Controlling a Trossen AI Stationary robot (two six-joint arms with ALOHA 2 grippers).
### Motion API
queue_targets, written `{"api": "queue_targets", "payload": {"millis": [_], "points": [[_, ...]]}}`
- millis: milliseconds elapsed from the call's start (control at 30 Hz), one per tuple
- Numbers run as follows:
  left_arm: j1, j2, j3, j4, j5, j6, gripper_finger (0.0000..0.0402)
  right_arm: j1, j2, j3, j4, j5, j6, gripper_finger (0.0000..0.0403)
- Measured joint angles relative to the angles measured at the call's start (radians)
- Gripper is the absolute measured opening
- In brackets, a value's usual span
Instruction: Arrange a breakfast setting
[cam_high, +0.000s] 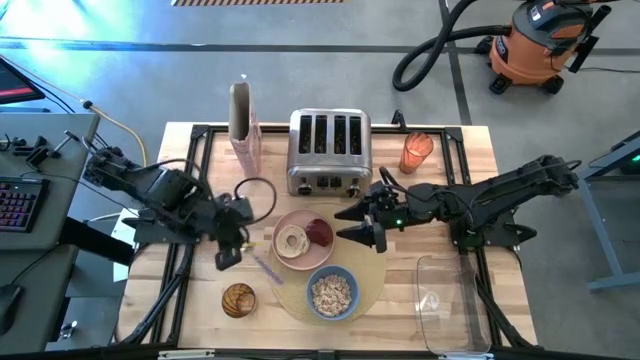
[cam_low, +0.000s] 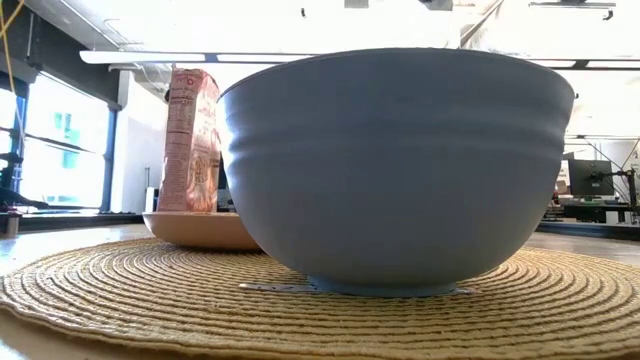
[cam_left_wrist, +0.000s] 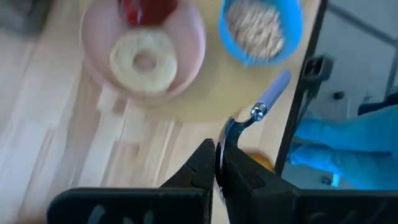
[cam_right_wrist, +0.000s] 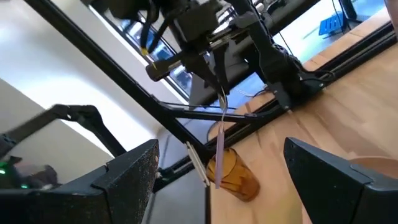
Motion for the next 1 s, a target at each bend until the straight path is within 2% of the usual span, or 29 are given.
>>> {"api": "queue_targets", "payload": {"millis": [233,433,1000], "points": [[0.115,0.04,0.0,0.113,0.006,0.2,0.0007,-0.022,0.033,0.114,-0.179,-0.002,-0.014,0.0326],[0.18,0.109,0.0,0.168,0.02,0.341,0.0007,-0.051,0.101,0.176,-0.223,-0.083,-0.012,0.0326],[0.203,0.182,0.0,0.335,0.009,0.484,0.0007,-0.065,0.338,0.285,-0.276,-0.214,-0.018,0.0326]]}}
